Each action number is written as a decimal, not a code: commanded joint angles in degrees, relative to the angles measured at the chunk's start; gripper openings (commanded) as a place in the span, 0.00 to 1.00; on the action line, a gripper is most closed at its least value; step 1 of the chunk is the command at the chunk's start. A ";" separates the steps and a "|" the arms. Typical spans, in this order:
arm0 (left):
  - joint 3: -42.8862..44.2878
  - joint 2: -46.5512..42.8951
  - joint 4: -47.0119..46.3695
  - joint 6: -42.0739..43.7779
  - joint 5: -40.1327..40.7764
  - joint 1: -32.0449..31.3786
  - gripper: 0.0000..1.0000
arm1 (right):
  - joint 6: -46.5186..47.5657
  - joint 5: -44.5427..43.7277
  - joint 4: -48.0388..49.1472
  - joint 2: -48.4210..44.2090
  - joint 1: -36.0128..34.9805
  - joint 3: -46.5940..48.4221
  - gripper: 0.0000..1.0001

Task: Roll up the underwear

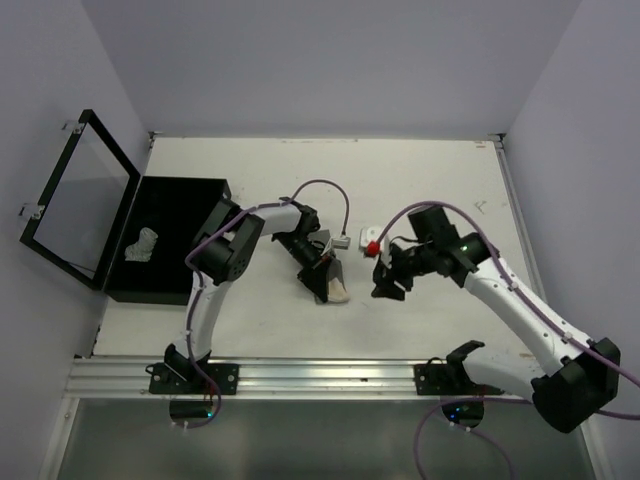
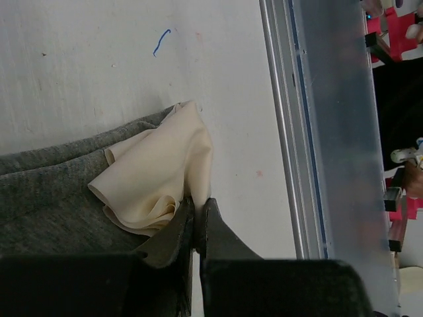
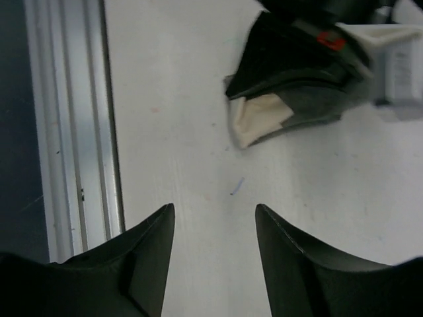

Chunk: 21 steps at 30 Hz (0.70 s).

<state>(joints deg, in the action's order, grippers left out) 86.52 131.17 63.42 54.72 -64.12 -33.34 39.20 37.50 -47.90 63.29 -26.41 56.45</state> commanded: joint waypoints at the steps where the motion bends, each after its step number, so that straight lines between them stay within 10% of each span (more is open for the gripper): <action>1: 0.13 6.28 0.56 2.76 14.02 -0.15 0.00 | 1.68 -3.48 8.77 0.43 -8.38 -5.37 0.55; 21: -4.69 8.48 5.84 10.23 17.36 5.04 0.00 | 3.87 -9.27 35.06 25.13 -29.13 -4.94 0.52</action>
<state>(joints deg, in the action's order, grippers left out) 83.77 135.66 79.46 58.13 -61.82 -28.97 41.08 29.47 -19.35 87.29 -54.98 49.28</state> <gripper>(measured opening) 0.034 0.534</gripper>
